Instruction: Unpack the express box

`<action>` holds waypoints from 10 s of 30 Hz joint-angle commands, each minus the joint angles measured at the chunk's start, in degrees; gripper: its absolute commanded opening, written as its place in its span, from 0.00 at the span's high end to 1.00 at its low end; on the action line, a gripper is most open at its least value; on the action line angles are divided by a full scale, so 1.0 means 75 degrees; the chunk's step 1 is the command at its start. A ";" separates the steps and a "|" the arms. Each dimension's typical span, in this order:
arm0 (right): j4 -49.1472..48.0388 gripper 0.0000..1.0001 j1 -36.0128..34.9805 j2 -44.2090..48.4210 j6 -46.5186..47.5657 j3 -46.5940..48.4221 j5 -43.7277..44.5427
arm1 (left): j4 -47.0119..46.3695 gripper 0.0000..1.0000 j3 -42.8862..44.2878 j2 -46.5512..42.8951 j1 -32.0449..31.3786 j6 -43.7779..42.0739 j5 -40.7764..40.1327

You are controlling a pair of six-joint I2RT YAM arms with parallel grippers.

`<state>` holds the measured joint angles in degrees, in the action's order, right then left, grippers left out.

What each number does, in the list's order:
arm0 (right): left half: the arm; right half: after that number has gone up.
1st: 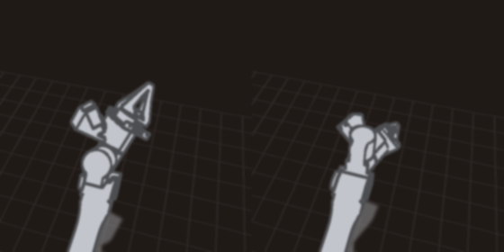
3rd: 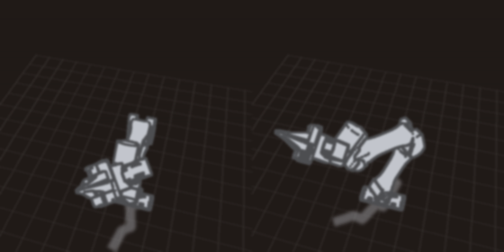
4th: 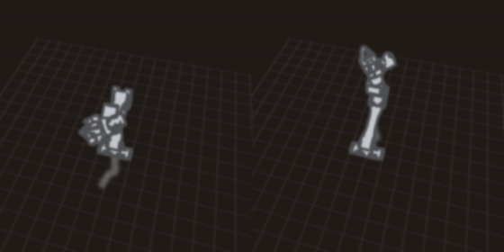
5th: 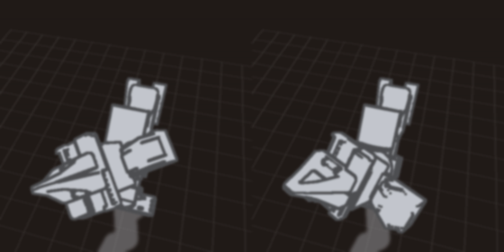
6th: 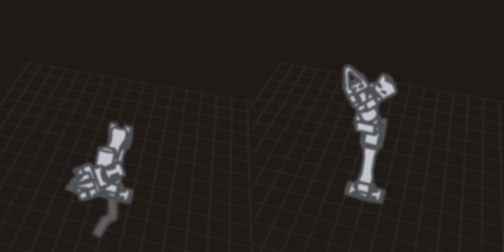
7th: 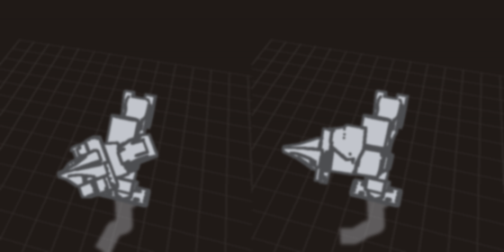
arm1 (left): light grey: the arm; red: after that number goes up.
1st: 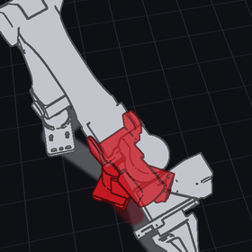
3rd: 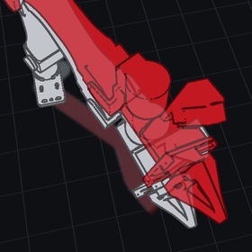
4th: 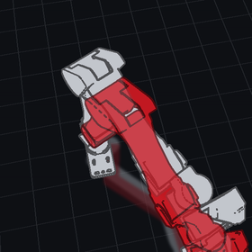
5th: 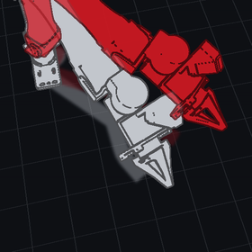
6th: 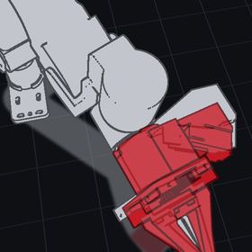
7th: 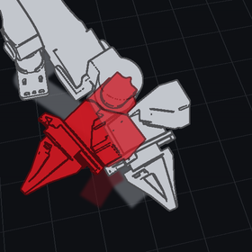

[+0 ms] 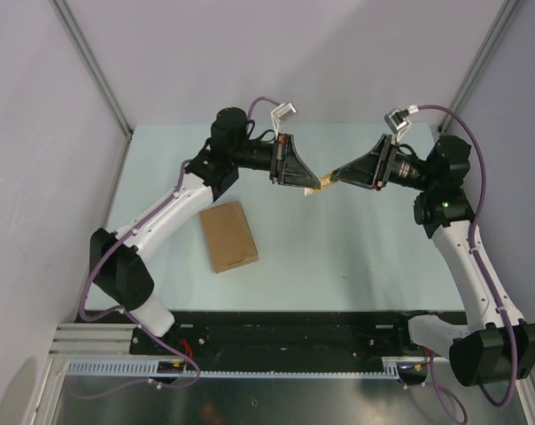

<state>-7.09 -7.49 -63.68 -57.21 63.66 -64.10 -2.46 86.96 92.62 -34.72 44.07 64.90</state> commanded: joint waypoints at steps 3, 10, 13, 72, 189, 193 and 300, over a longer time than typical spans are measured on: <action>0.0114 0.46 -0.0127 -0.0087 0.0374 0.0126 0.0038 | -0.0117 1.00 0.0288 0.0143 0.0012 0.0077 0.0053; 0.0418 0.72 -0.0162 -0.0169 0.0632 0.0126 0.0085 | -0.0117 1.00 0.0300 0.0248 0.0024 0.0041 -0.0006; 0.0512 0.99 -0.0162 -0.0146 0.0807 0.0126 0.0073 | -0.0117 0.96 0.0254 0.0272 0.0012 -0.0040 0.0030; 0.2997 1.00 -0.3455 -0.1822 0.3339 -0.0906 0.8862 | 0.3316 0.13 -0.3685 0.0856 0.1993 -0.0755 -0.6509; -0.0694 1.00 -0.4521 -0.4880 0.3784 -0.0074 1.1582 | 0.4289 0.55 -0.0860 0.3518 0.1032 -0.3298 -0.8876; -0.0859 1.00 -0.4475 -0.4834 0.3784 -0.0085 1.1359 | 0.4476 0.56 -0.0743 0.3635 0.0973 -0.3357 -0.8993; 0.0160 1.00 -0.4381 -0.5701 0.5178 0.1005 1.0784 | 0.5179 0.70 0.2010 0.3951 0.1231 -0.1494 -0.5654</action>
<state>-6.17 -38.98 -106.72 -19.86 69.08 15.79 36.16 97.89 121.62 -25.85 32.64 21.69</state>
